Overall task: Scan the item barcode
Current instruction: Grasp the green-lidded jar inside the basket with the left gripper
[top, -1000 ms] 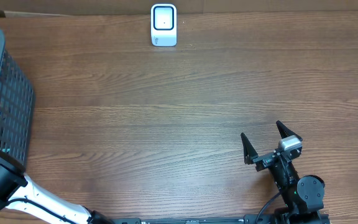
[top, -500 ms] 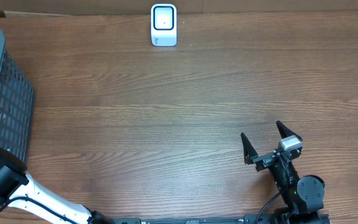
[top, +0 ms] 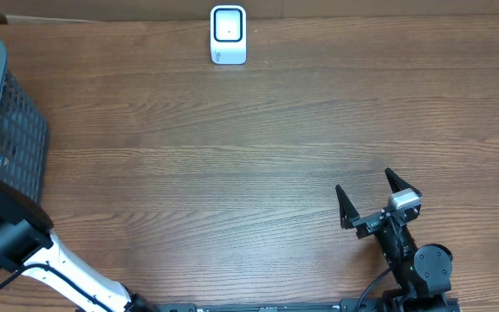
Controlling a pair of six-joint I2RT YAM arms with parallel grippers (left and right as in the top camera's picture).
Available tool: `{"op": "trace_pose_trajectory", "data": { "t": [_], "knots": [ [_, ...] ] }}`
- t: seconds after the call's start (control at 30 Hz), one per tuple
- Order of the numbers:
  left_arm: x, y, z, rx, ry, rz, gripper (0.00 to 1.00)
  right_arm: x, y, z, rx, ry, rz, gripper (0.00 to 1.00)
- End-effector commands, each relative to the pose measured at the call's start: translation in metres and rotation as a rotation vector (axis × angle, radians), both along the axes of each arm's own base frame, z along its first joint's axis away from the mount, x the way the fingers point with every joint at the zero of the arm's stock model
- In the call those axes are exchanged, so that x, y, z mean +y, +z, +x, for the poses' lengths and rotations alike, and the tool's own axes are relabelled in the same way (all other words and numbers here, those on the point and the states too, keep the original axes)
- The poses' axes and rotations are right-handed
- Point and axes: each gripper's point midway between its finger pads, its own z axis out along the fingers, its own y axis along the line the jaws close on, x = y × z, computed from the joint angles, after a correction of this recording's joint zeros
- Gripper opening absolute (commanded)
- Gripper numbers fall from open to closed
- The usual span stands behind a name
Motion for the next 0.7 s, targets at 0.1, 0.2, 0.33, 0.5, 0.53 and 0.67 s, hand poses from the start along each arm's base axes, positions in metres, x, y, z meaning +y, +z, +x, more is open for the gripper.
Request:
{"op": "trace_pose_trajectory", "data": {
  "t": [0.1,0.2,0.33,0.5,0.53,0.67],
  "knots": [
    [0.011,-0.019,-0.008,0.024,0.002,-0.007,0.91,0.002,-0.002,0.000,-0.003,0.008,0.004,1.00],
    [0.014,-0.023,-0.012,0.027,0.015,-0.013,0.98,0.002,-0.002,0.000,-0.004,0.008,0.005,1.00],
    [0.015,-0.037,-0.016,0.040,0.020,-0.028,1.00,0.002,-0.002,0.000,-0.003,0.008,0.005,1.00],
    [0.011,-0.060,-0.021,0.076,0.044,-0.073,0.86,0.002,-0.002,0.000,-0.004,0.008,0.005,1.00],
    [0.011,-0.061,-0.021,0.076,0.046,-0.074,0.82,0.002,-0.002,0.000,-0.004,0.008,0.005,1.00],
    [0.013,-0.060,-0.021,0.060,0.087,-0.081,0.72,0.002,-0.002,0.000,-0.003,0.008,0.005,1.00]
  ]
}}
